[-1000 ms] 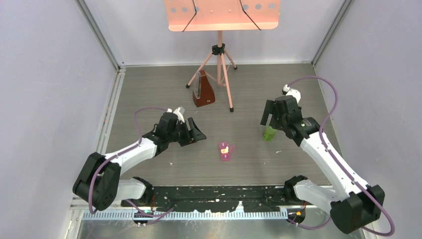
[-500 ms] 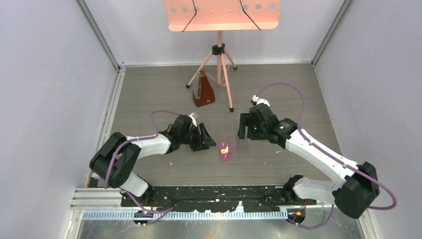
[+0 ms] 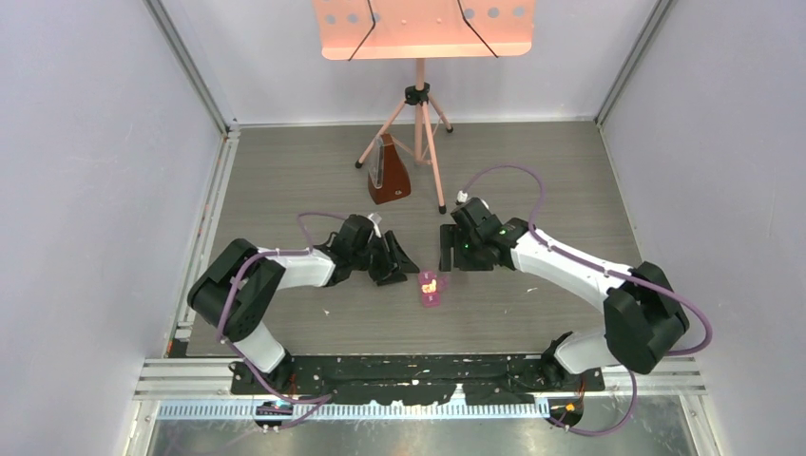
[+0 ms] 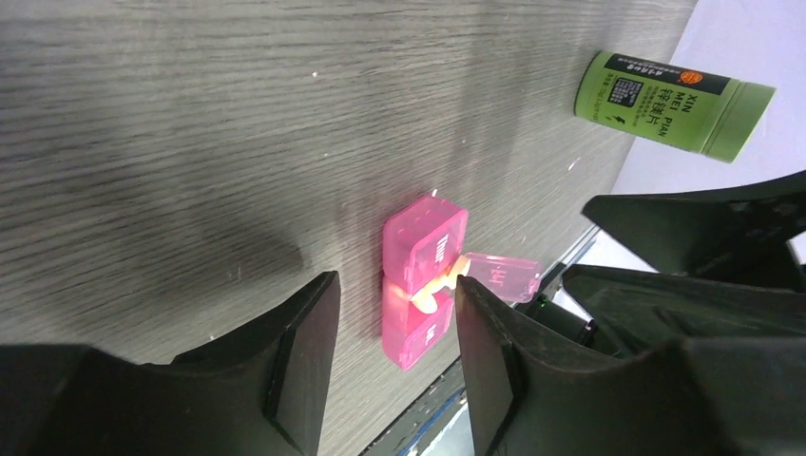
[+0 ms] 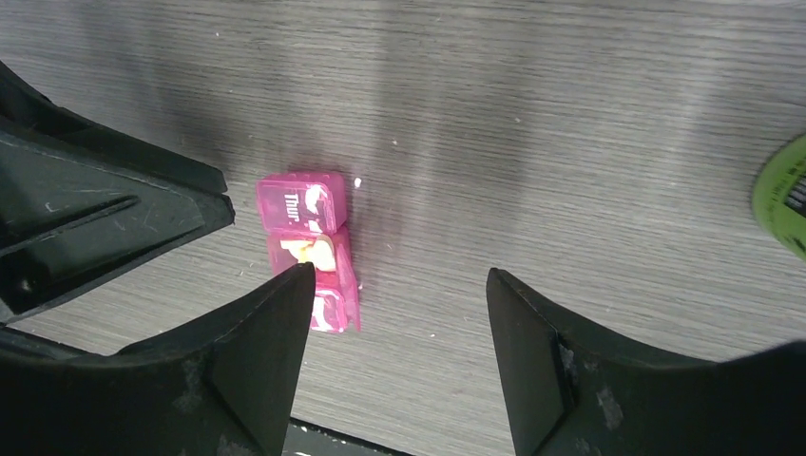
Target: Sort the pills into containers
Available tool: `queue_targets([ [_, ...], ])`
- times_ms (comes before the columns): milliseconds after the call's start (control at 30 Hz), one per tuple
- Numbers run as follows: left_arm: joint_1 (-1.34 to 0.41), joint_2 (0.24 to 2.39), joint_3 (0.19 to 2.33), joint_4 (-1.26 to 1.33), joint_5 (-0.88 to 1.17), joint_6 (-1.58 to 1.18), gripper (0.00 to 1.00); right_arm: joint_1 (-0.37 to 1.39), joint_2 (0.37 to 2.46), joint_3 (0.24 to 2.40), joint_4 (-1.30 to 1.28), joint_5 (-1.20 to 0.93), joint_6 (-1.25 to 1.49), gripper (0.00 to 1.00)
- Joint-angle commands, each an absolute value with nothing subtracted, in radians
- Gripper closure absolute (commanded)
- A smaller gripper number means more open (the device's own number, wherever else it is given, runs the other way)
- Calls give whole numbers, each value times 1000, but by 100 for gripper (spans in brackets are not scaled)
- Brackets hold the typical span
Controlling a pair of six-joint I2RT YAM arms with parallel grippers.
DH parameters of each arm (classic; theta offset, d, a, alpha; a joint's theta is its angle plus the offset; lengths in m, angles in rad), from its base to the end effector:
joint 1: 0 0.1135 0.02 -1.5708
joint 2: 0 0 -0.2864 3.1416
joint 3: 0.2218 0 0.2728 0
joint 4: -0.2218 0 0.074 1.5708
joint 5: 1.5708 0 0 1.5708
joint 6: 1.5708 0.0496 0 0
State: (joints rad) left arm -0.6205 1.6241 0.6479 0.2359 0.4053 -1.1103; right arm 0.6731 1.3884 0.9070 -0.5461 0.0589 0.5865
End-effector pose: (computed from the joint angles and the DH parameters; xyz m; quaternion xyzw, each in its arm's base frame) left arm 0.2509 -0.2033 0.1320 -0.1385 0.8892 -0.4203 0.1160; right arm 0.2329 0.1820 0.2194 -0.0338 0.9624 0.1350 0.2335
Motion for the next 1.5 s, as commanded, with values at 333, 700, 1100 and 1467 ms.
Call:
queue_targets([
  [333, -694, 1681, 754, 125, 358, -1154, 59, 711, 1453, 922, -460, -37, 618, 38],
  [700, -695, 1682, 735, 147, 324, -1183, 58, 713, 1452, 894, -446, -53, 625, 40],
  [1100, -697, 1702, 725, 176, 293, -1227, 53, 717, 1477, 897, -459, -31, 614, 43],
  [1467, -698, 1727, 729, 157, 290, -1242, 61, 717, 1513, 912, -440, -13, 636, 48],
])
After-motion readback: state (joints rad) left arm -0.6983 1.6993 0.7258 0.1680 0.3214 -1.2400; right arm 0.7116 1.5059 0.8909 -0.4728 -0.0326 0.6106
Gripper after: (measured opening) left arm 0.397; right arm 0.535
